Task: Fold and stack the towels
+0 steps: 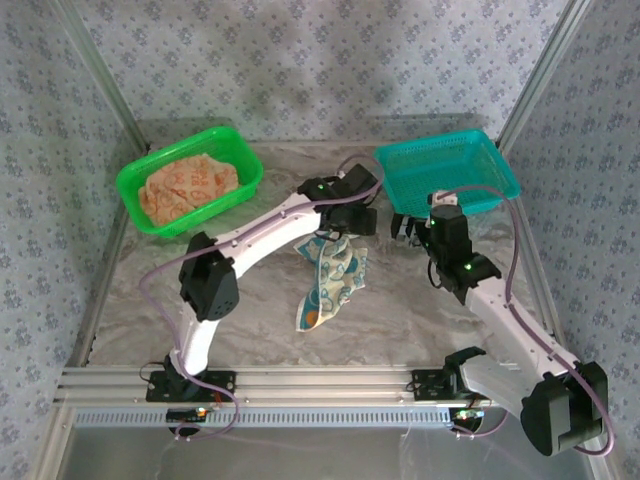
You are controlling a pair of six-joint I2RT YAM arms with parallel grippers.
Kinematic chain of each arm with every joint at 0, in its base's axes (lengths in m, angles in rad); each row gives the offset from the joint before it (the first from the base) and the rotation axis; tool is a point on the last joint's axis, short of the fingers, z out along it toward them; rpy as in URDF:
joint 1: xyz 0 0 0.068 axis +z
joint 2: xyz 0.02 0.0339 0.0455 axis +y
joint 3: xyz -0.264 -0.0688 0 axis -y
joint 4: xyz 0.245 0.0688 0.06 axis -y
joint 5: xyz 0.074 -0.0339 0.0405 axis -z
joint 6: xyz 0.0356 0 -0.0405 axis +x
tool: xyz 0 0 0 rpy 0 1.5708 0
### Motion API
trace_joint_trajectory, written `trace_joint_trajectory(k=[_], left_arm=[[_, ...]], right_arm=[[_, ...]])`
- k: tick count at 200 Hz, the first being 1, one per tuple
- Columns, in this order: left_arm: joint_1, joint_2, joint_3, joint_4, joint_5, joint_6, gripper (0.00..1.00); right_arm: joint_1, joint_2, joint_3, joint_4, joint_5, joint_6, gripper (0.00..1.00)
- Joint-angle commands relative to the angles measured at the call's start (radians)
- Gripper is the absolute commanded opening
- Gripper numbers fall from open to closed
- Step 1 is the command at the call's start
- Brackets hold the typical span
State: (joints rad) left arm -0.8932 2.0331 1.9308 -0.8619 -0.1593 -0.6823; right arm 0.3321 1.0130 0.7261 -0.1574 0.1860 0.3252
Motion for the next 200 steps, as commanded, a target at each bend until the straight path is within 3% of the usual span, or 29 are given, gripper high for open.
trace_joint_trajectory(k=[1, 42, 84, 200], left_arm=[[0.05, -0.143, -0.116, 0.0, 0.008, -0.023, 0.76], [0.186, -0.267, -0.441, 0.115, 0.042, -0.092, 0.55], [0.264, -0.182, -0.552, 0.168, 0.088, -0.17, 0.39], [0.264, 0.014, -0.422, 0.178, 0.075, -0.209, 0.37]], right_arm=[[0.006, 0.044, 0.028, -0.028, -0.06, 0.009, 1.0], [0.076, 0.181, 0.139, -0.069, -0.129, -0.017, 0.93], [0.115, 0.254, 0.192, -0.072, -0.114, -0.005, 0.92], [0.131, 0.206, 0.153, -0.084, -0.06, 0.005, 0.96]])
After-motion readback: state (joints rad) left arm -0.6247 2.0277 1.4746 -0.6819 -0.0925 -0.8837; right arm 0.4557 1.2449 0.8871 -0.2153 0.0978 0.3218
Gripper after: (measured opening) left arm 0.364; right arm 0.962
